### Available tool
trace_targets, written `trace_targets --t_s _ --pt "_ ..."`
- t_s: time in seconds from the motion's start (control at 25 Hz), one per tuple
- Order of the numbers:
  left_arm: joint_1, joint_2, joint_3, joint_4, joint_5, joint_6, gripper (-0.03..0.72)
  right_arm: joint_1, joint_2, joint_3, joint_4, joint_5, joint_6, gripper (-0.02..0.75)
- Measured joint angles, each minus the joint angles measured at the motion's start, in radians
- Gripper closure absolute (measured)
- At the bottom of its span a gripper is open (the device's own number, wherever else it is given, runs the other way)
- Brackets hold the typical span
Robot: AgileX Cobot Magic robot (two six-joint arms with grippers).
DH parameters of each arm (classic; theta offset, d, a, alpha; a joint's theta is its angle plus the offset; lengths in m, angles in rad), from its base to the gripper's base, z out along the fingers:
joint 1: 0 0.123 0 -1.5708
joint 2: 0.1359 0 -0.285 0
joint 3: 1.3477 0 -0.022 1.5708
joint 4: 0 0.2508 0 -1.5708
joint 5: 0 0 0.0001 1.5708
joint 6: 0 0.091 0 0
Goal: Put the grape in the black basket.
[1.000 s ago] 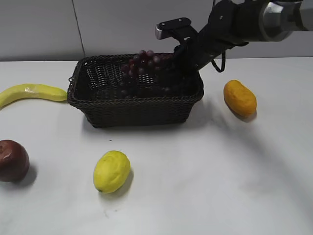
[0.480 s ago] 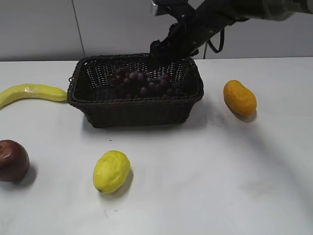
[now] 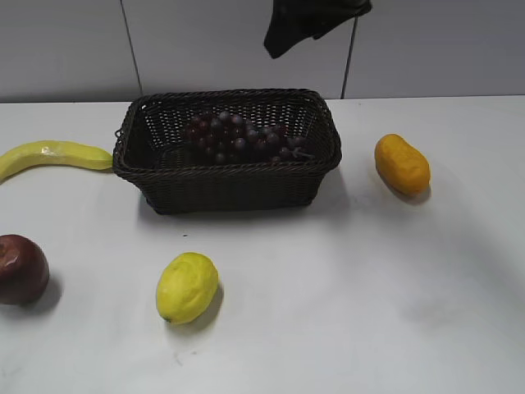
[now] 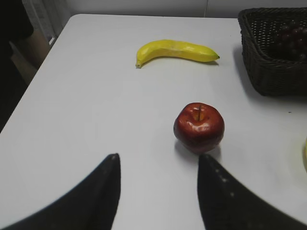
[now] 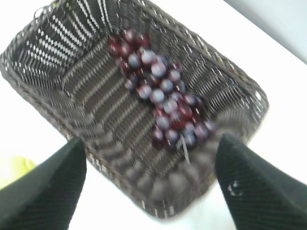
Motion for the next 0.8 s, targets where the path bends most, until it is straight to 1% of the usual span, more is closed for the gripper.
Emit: trace_targets --t_s 0.2,0.4,0.6,0.8 --pt "0.000 0.000 0.000 0.000 0.000 0.000 0.199 -0.001 -0.138 0.000 -0.130 0.162 0.144 0.121" --pt "0.000 0.000 0.000 0.000 0.000 0.000 0.199 -0.001 -0.273 0.024 -0.242 0.192 0.295 0.144" --pt "0.000 0.000 0.000 0.000 0.000 0.000 0.199 -0.001 -0.412 0.149 -0.263 0.197 0.351 0.145" --pt "0.000 0.000 0.000 0.000 0.000 0.000 0.199 -0.001 -0.571 0.347 -0.287 0.197 0.399 0.145"
